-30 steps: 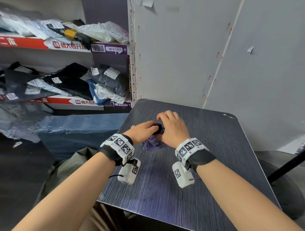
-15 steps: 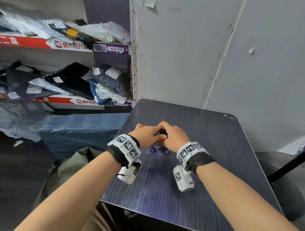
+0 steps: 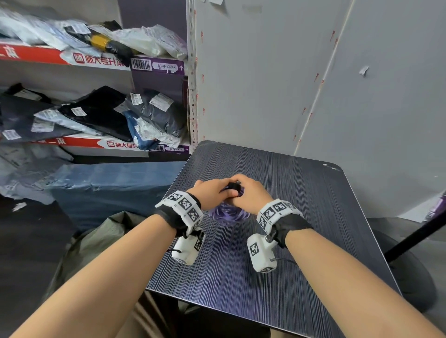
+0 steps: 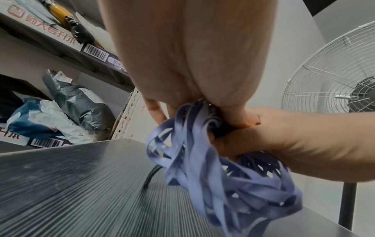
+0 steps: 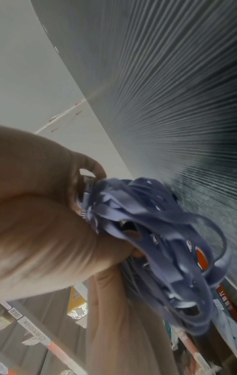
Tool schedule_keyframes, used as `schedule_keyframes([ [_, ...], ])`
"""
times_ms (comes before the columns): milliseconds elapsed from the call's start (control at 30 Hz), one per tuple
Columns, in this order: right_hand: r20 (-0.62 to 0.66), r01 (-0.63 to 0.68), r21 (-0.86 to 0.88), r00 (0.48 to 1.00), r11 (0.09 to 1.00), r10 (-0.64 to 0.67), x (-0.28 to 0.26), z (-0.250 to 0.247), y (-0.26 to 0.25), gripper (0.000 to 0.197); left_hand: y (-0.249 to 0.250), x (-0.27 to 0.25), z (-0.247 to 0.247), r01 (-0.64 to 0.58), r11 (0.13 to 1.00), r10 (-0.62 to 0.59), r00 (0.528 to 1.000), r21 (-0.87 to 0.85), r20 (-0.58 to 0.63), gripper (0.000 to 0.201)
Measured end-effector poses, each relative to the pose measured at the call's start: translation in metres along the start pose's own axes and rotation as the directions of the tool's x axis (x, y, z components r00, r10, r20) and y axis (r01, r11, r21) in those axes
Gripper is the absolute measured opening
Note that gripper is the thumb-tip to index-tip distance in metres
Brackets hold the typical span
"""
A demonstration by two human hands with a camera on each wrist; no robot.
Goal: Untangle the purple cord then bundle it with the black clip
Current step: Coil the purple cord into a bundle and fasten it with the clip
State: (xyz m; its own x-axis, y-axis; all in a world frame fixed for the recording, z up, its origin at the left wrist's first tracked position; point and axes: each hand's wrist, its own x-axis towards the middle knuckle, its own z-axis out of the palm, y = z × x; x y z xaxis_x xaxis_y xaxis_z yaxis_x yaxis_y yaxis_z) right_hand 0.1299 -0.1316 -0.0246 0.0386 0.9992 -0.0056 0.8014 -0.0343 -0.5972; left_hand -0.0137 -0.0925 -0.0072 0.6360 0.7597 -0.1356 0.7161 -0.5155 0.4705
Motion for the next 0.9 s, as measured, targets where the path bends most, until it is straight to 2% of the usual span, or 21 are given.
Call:
schedule_keyframes([
  [67,-0.010,0.015,-0.114,1.000,0.993,-0.016,0.000,0.001,0.001,0.034,0.001,0.002,0.002,0.000,1.000,0.000,1.000,0.011,0.022,0.039],
  [167,-0.096,0.042,-0.375,0.992,0.926,-0.084,-0.004,0.004,0.001,0.030,0.000,0.004,0.005,0.016,1.000,-0.015,0.999,-0.022,0.046,0.044],
  [267,-0.124,0.050,-0.468,0.985,0.882,-0.122,-0.006,0.006,-0.001,0.027,0.001,0.001,0.005,-0.018,0.999,0.020,0.999,-0.044,0.042,0.044],
  [433,-0.121,0.052,-0.417,0.986,0.908,-0.112,-0.005,0.009,-0.001,0.026,0.007,-0.004,0.003,-0.030,0.996,0.033,0.999,-0.082,0.032,0.043],
  [633,-0.180,0.057,-0.464,0.971,0.884,-0.157,-0.002,0.012,-0.002,0.033,0.004,-0.002,0.000,-0.063,0.986,0.067,0.998,-0.155,0.018,0.037],
  [733,-0.192,0.080,-0.392,0.967,0.916,-0.167,-0.002,0.010,-0.002,0.043,0.001,0.001,0.000,-0.077,0.976,0.075,0.997,-0.205,-0.016,0.036],
  [900,-0.134,0.091,-0.189,0.984,0.978,-0.117,0.001,0.007,-0.001,0.059,-0.003,0.005,0.006,-0.065,0.977,0.059,0.998,-0.201,-0.035,0.030],
])
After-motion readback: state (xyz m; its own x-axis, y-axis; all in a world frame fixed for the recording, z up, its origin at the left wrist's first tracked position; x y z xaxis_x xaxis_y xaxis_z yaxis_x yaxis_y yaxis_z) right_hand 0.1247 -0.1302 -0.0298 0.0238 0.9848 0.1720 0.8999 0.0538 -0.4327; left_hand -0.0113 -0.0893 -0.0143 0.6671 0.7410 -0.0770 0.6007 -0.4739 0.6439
